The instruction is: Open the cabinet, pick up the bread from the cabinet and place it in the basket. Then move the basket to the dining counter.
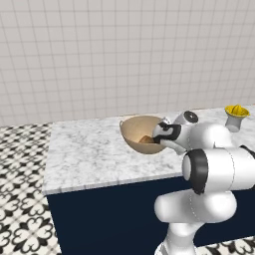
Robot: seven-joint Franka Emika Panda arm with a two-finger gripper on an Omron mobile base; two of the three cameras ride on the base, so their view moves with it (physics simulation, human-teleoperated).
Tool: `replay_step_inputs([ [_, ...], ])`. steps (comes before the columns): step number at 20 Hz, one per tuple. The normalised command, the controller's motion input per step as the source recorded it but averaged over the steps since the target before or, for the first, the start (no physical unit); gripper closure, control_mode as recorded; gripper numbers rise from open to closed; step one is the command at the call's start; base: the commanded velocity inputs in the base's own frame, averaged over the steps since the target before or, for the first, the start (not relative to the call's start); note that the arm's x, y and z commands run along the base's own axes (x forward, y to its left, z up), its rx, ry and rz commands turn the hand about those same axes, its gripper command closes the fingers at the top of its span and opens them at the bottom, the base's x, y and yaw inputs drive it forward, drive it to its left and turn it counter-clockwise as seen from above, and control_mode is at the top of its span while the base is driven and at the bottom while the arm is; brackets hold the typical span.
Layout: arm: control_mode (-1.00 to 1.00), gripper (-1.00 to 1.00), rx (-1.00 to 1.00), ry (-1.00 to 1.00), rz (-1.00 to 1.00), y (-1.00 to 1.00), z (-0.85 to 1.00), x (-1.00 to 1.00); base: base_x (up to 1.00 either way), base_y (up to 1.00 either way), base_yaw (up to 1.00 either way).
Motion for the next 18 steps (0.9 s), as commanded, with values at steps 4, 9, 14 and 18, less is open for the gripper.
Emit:
replay_step_inputs([
  [4,-1.0,1.0,-0.01,0.05,0.0,-0.01,-0.47,0.0,0.0,0.0,0.0],
  [9,-1.0,-1.0,-0.01,0.01,0.0,0.0,-0.27,-0.02,0.0,0.0,0.0],
  [14,-1.0,-1.0,0.02,-0.13,0.0,0.01,0.34,-0.26,0.0,0.0,0.0],
  [18,-1.0,-1.0,0.0,-0.16,0.04,0.24,0.71,-0.4,0.0,0.0,0.0],
])
